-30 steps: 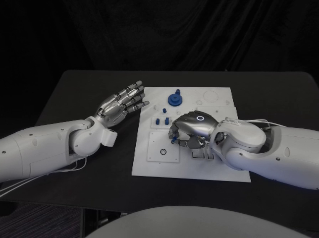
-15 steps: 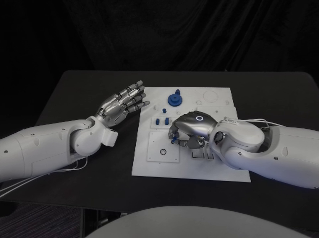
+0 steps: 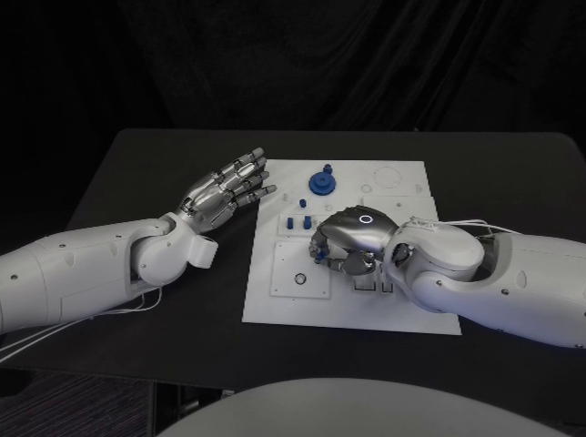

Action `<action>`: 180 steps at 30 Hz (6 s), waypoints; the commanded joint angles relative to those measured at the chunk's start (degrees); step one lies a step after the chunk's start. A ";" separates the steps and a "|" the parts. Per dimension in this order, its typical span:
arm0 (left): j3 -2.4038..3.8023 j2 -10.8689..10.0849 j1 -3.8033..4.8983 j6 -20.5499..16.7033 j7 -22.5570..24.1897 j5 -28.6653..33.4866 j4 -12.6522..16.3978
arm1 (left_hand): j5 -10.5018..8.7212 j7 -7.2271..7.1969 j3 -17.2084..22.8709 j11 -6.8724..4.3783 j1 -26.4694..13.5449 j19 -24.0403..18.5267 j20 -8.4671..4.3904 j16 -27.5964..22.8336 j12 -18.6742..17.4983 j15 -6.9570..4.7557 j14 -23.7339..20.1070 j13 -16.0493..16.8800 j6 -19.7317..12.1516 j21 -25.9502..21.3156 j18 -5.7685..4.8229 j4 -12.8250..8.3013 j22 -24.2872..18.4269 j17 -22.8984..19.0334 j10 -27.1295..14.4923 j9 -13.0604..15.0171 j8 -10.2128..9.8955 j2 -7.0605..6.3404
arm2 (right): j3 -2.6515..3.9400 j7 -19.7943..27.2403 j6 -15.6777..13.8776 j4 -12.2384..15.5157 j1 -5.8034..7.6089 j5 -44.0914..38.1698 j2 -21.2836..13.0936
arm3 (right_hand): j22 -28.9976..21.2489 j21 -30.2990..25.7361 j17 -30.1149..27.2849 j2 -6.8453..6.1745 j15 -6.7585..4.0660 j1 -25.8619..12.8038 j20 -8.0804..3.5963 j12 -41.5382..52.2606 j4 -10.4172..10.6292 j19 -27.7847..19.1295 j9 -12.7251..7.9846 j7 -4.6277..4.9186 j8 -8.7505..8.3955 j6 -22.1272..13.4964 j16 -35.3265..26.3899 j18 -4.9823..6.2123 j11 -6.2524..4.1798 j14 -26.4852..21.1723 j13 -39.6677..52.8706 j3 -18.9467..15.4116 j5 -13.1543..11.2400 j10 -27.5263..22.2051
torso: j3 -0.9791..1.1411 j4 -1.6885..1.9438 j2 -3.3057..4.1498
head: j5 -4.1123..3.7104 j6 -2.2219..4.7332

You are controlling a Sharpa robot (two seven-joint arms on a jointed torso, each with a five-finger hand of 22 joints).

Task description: Assemble the parts on the task board

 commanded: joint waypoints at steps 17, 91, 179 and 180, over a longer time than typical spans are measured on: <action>0.05 0.34 -0.21 0.95 5.02 0.32 -0.44 | 0.36 -0.04 0.37 0.25 0.54 -0.15 0.15 0.09 0.01 0.03 -0.31 -0.02 -0.31 0.19 0.46 -0.19 -0.08 0.02 -0.13 -0.04 -0.18 0.09 | -0.08 -0.50 0.66 0.40 -0.36 -0.43 -0.01 | 7.27 -0.43 -0.04 -0.47 0.14 -0.22 0.02 -0.35 -0.26 -0.43 0.03 0.01 -0.45 -0.36 -0.14 -0.33 -0.03 -0.21 -0.10 0.16 -0.28 0.30 | 0.01 0.00 -0.05 | 0.12 -0.01; 0.05 -2.46 -1.67 -8.18 13.34 -2.77 2.90 | -6.93 1.48 -4.13 -2.77 0.88 -5.95 -11.50 -0.65 1.20 -8.16 -1.97 0.18 4.08 -3.44 -3.11 13.48 -9.51 -0.50 1.11 0.25 0.15 -0.92 | -0.10 -5.48 -2.90 -0.83 4.56 9.68 -11.50 | 8.87 6.43 4.83 -1.17 2.17 -1.07 1.96 -10.77 7.90 3.10 -10.75 -0.46 -5.86 -5.90 4.35 -1.52 2.47 2.83 -10.41 -9.16 -9.14 -3.37 | 0.14 -0.09 0.09 | -1.27 -0.01; 0.06 0.02 -2.51 -4.22 9.17 -2.78 0.61 | 0.54 3.13 -0.99 -3.69 3.06 -5.42 -7.72 -0.65 0.07 -6.59 -1.97 -0.03 2.78 -3.15 -0.97 5.95 -8.90 -0.50 -0.92 0.24 0.13 -0.03 | -0.07 2.02 4.57 5.30 2.20 -1.88 1.74 | 8.56 5.20 2.72 -0.75 -0.40 2.20 -0.46 -8.24 0.44 2.17 3.06 -0.40 2.67 -0.10 1.86 -1.28 -0.56 1.98 -2.84 0.10 -3.42 6.63 | -0.03 0.29 0.48 | 1.05 -0.01; 0.06 0.03 -2.51 -4.19 9.14 -2.78 0.59 | 0.54 3.13 -0.99 -3.69 3.06 -5.42 -7.72 -0.65 0.07 -6.59 -1.97 -0.03 2.78 -3.15 -0.97 5.95 -8.90 -0.50 -0.92 0.24 0.13 -0.03 | -0.07 2.06 4.65 5.30 2.10 -2.46 1.74 | 8.54 5.12 2.70 -0.77 -0.39 2.24 -0.46 -8.32 0.39 2.13 3.04 -0.39 2.60 -0.10 1.84 -1.27 -0.55 1.97 -2.87 0.12 -3.48 6.66 | -0.02 0.26 0.52 | 1.07 -0.01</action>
